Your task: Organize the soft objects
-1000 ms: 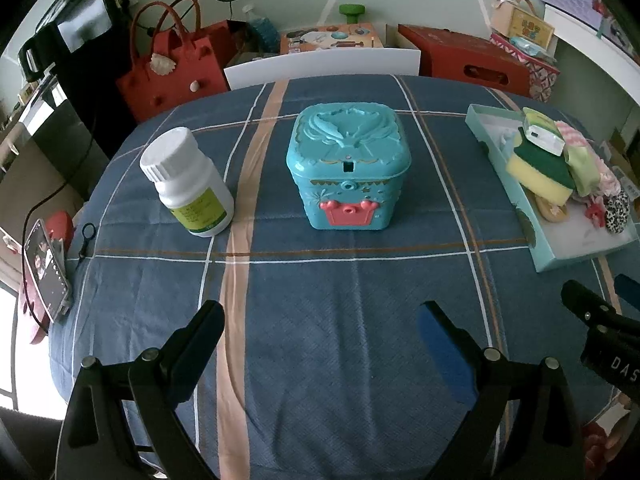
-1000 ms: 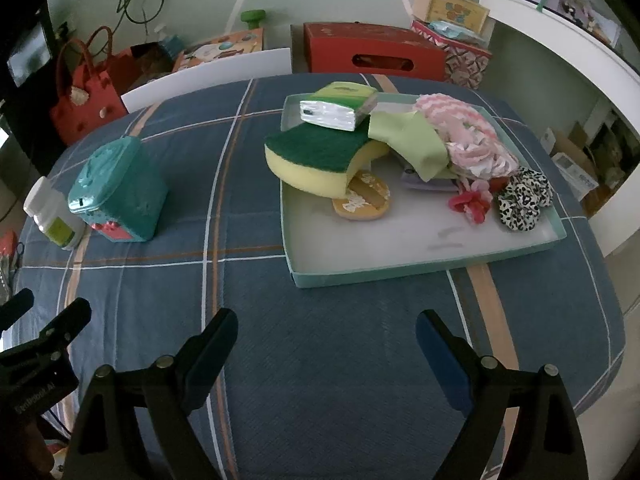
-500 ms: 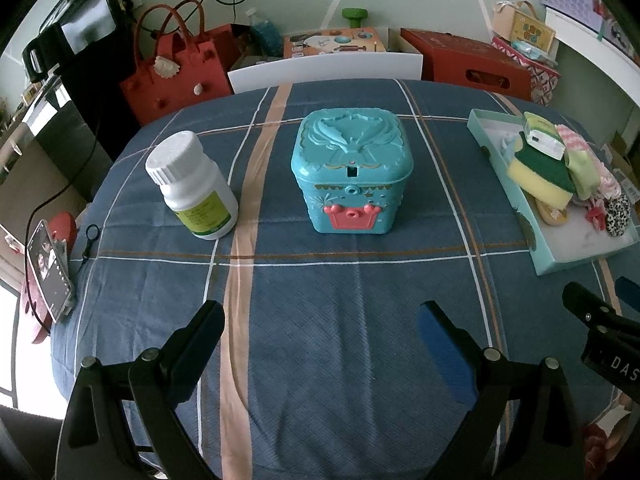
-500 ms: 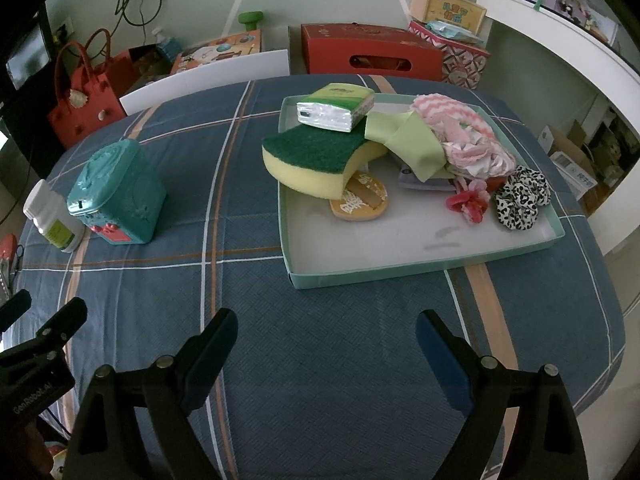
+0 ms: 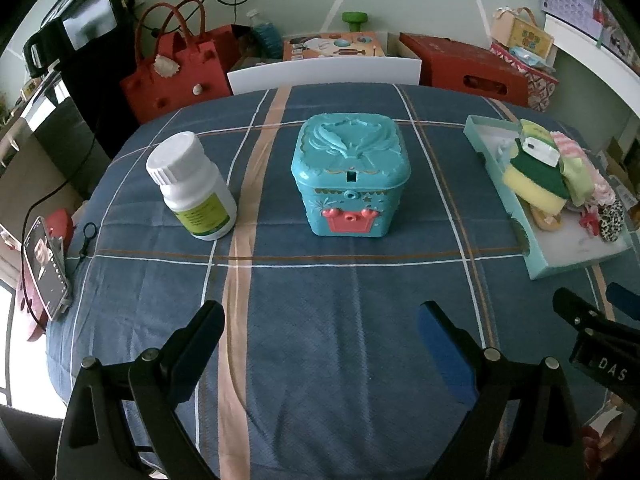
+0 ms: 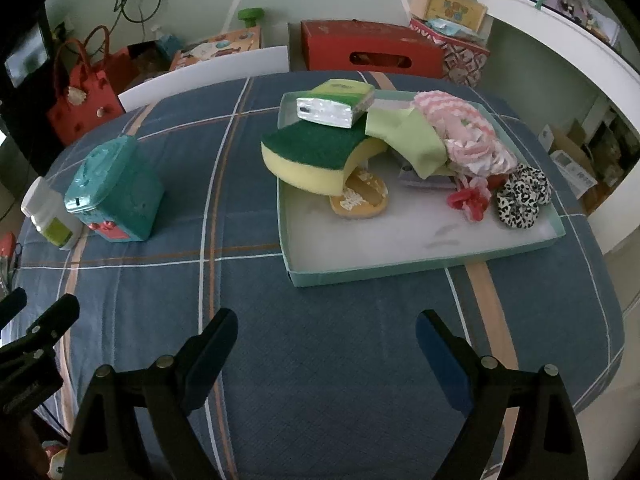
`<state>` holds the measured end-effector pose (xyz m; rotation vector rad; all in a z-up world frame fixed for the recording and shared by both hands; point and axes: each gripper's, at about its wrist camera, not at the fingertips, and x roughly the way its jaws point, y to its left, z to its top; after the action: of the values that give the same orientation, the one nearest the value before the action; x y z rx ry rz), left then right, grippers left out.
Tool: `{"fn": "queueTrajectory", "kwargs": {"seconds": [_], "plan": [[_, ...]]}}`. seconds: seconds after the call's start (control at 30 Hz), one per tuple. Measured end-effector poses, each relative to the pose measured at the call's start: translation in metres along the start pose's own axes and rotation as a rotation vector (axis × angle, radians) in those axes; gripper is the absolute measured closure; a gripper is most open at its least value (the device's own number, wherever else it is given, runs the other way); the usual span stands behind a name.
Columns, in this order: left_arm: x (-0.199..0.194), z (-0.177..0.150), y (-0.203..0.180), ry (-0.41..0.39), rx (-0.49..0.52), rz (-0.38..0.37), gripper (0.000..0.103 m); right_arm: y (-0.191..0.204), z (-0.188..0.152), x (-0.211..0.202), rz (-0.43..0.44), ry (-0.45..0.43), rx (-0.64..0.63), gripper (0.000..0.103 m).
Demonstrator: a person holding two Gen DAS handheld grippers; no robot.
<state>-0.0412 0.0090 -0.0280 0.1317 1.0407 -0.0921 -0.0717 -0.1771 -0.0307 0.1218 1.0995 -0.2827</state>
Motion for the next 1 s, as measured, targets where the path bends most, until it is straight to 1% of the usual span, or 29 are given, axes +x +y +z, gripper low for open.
{"fn": "queueTrajectory", "kwargs": {"seconds": [0.33,0.63,1.0], "plan": [[-0.0013,-0.0013,-0.0083,-0.008,0.038,0.012,0.006,0.0023,0.0001,0.001,-0.013,0.002,-0.008,0.011],[-0.0006,-0.0012,-0.0062,-0.001,0.027,0.007,0.006,0.0041,-0.0001,0.0019,-0.017,0.006,-0.017,0.011],[-0.0003,-0.0014,-0.0081,-0.003,0.038,0.007,0.006,0.003,0.0003,0.0024,-0.014,0.007,-0.01,0.011]]}}
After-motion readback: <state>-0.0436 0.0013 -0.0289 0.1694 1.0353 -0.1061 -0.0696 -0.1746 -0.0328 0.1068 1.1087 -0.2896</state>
